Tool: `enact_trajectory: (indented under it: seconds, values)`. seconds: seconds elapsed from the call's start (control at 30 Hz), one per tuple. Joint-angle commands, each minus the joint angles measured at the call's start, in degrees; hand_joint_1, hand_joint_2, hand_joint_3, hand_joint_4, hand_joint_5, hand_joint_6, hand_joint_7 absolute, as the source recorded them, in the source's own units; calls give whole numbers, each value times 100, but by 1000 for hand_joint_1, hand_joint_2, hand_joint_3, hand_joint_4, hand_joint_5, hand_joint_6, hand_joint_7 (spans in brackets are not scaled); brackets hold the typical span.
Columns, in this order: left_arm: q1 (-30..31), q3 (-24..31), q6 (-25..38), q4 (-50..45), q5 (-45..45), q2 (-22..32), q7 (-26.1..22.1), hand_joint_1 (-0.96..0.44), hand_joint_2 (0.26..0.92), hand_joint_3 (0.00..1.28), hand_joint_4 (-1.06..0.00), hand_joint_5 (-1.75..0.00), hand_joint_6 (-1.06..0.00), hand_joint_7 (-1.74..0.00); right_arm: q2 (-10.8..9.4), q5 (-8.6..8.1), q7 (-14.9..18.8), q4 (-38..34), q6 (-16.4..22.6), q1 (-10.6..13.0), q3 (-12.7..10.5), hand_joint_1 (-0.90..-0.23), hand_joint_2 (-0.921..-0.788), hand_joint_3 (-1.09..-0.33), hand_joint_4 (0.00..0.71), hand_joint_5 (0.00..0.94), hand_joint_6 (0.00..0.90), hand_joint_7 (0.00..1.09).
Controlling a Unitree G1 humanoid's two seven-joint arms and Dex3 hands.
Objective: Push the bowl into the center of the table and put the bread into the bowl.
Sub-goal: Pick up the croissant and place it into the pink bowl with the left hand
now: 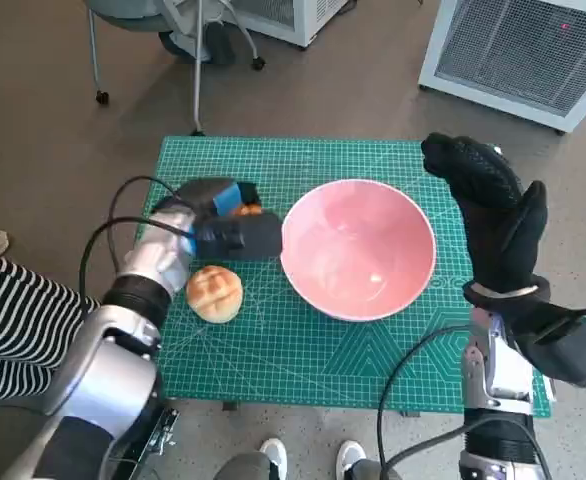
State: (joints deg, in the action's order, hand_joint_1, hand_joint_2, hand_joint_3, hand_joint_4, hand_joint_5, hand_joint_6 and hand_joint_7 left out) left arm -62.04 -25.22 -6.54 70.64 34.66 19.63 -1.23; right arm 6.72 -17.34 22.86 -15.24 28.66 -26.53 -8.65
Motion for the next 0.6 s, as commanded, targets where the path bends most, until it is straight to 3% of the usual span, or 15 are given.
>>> enact_trajectory:
  seconds: [0.03, 0.27, 0.6]
  values:
    - [-128, 370, -231, -645, -332, 211, 58, 0, 917, 16, -772, -1142, -674, -1045, 6, 34, -28, -22, -84, 120, 19, -719, -921, -697, 197, 0, 132, 383]
    - [344, 908, -394, -2353, -749, 478, -87, 1, 912, 10, -805, -1084, -674, -1068, 9, 29, -11, -44, -87, 119, 33, -715, -921, -699, 196, 0, 128, 383]
    - [1138, 1226, -219, -4609, -909, 559, -327, 1, 904, 6, -856, -1008, -664, -1096, 27, 9, 17, -75, -57, 104, 24, -714, -921, -705, 197, 1, 126, 386]
